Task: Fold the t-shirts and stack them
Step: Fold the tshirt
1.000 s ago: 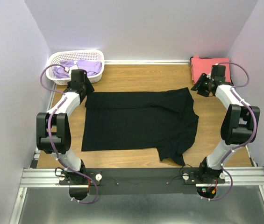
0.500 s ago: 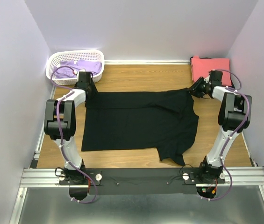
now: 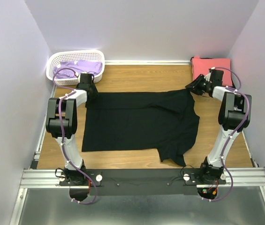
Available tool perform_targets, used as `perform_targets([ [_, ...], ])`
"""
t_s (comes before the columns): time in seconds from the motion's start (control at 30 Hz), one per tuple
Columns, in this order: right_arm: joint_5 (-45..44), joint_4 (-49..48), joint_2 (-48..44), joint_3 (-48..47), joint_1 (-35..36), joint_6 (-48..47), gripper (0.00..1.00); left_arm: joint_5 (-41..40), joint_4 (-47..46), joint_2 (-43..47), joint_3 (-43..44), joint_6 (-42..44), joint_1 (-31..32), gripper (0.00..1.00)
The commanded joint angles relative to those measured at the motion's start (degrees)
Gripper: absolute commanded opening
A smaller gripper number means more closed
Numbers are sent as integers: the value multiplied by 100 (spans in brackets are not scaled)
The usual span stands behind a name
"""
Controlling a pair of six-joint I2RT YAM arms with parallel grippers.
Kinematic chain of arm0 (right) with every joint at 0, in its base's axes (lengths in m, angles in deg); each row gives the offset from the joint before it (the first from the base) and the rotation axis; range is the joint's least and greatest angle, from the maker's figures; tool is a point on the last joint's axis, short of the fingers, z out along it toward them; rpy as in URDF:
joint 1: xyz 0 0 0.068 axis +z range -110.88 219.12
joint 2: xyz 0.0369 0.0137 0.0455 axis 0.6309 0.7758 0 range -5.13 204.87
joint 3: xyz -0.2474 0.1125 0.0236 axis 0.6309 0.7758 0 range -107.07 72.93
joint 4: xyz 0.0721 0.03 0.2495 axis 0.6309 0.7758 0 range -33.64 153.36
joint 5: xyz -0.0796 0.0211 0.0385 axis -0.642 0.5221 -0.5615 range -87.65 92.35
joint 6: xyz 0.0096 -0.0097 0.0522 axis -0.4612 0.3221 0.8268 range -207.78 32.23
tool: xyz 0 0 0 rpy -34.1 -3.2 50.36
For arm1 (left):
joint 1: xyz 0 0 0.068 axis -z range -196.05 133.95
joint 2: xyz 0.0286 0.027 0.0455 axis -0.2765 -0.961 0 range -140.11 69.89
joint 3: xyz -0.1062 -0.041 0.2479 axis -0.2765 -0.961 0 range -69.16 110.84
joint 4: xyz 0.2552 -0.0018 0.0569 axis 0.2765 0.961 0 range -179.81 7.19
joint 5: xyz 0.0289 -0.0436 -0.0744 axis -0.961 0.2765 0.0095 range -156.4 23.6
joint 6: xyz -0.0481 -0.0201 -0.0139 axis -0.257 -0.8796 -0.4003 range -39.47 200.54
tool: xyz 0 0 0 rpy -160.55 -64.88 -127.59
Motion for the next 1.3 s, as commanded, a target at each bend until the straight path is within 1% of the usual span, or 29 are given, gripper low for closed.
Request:
perform_targets([
  [0.0,143,-241,312,-189,-35,156,42,97,112,-176,64,-33,1,61],
  [0.1,144,-267,444,-224,-35,227,42,115,121,-211,64,-33,-8,61],
  [0.17,135,-285,479,-224,-44,236,40,115,147,-220,82,-33,1,61],
  [0.27,108,-294,497,-189,-87,254,30,97,174,-220,82,-42,1,60],
  [0.3,56,-311,479,-137,-131,262,21,88,200,-229,82,-59,-17,58],
  [0.4,-154,-373,270,30,-271,271,8,62,261,-238,91,-103,-34,56],
  [0.43,-216,-416,207,100,-307,271,1,53,288,-238,100,-94,-35,56],
  [0.47,-252,-443,146,214,-342,262,1,53,305,-255,100,-94,-35,55],
  [0.63,-524,-505,-171,409,-448,175,1,36,358,-282,144,-121,-35,54],
  [0.8,-524,-505,-22,409,-466,157,2,44,350,-282,135,-130,-35,54],
  [0.9,-507,-496,66,391,-457,34,5,71,297,-230,100,-130,-35,57],
  [1.0,-524,-487,-56,382,-466,-71,10,80,209,-81,47,-112,-26,63],
  [1.03,-525,-444,-109,348,-466,-89,14,80,157,-28,3,-86,-26,66],
  [1.07,-507,-408,-170,338,-457,-107,15,71,156,77,-14,-68,-8,68],
  [1.1,-490,-347,-336,330,-465,-159,16,62,147,148,-23,-59,-8,68],
  [1.17,-454,-154,-548,347,-457,-203,23,36,156,384,-93,-59,1,70],
  [1.2,-472,-31,-784,382,-457,-256,29,27,147,473,-155,-68,9,70],
  [1.27,-489,66,-1022,531,-439,-317,34,44,139,692,-286,-103,9,70],
])
